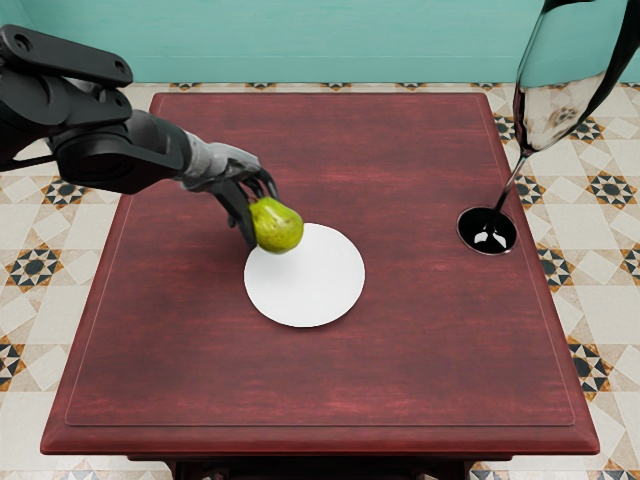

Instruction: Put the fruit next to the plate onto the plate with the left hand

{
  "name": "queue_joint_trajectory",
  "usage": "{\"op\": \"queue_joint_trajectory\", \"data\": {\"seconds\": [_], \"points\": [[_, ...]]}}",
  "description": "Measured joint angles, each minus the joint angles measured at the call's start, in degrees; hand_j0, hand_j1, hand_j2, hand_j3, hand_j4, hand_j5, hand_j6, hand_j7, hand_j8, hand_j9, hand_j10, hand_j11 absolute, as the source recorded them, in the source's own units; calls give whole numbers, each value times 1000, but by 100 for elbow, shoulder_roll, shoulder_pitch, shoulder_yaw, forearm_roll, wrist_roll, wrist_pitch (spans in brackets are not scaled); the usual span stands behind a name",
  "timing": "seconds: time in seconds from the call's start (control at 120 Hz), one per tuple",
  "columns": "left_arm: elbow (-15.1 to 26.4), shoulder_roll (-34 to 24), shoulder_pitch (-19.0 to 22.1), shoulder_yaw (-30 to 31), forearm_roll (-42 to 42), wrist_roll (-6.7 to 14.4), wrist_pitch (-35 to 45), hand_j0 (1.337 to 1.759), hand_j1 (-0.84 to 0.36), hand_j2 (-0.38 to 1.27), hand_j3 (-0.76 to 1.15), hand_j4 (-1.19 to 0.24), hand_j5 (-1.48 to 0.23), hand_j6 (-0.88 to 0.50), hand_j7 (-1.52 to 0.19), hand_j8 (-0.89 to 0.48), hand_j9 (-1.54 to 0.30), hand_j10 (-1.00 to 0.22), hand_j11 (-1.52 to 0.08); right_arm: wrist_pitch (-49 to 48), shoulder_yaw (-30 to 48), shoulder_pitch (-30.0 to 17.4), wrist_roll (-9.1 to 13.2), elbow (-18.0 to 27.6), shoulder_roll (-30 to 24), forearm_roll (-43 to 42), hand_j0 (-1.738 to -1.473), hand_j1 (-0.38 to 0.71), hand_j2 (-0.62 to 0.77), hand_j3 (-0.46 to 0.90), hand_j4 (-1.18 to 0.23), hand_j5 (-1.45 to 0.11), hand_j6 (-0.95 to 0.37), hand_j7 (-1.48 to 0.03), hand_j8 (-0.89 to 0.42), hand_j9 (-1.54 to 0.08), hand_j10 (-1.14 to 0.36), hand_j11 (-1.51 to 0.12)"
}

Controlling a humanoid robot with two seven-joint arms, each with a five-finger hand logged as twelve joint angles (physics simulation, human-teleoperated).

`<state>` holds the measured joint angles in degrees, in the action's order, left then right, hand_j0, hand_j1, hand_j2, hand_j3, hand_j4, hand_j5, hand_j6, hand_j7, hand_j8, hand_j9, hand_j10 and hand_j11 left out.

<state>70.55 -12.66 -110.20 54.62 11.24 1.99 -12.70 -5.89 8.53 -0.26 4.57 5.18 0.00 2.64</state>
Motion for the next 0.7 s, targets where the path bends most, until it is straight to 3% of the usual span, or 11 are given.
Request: {"op": "queue_joint_trajectory", "data": {"seconds": [0.083, 0.267, 0.475, 0.575, 0.7], "points": [[-14, 16, 11, -9, -17, 1, 41, 1652, -391, 534, 0, -465, -1046, -488, -1036, -760, -1038, -762, -1041, 0, 0, 0, 0, 0, 0, 0, -1658, -349, 0, 0, 0, 0, -1, 0, -1, 0, 0, 0], [-38, 159, 34, -16, -58, 9, 414, 1656, -5, 213, 0, -228, -475, -238, -471, -348, -472, -349, -473, 0, 0, 0, 0, 1, 0, 0, -1658, -349, 0, 0, 0, 0, -1, 0, 0, 0, 0, 0], [-40, 63, -38, 15, -82, 45, 491, 1657, 195, 81, 0, -104, -200, -108, -198, -148, -199, -148, -199, 0, 0, 0, 0, 1, 0, 0, -1658, -349, 0, 0, 0, 0, -1, 0, 0, 0, 0, 0], [31, -628, -45, 256, -81, 55, 108, 1658, 244, 51, 0, -73, -134, -76, -133, -100, -133, -100, -134, 0, 0, 0, 0, 0, 0, 0, -1658, -349, 0, 0, 0, 0, 0, 0, 0, 0, 0, 0], [75, -2418, -205, 756, -80, 48, -1488, 1658, 280, 29, 0, -50, -86, -51, -85, -65, -85, -64, -85, 0, 0, 0, 0, 0, 0, 0, -1658, -349, 0, 0, 0, 0, 0, 0, 0, 0, 0, 0]]}}
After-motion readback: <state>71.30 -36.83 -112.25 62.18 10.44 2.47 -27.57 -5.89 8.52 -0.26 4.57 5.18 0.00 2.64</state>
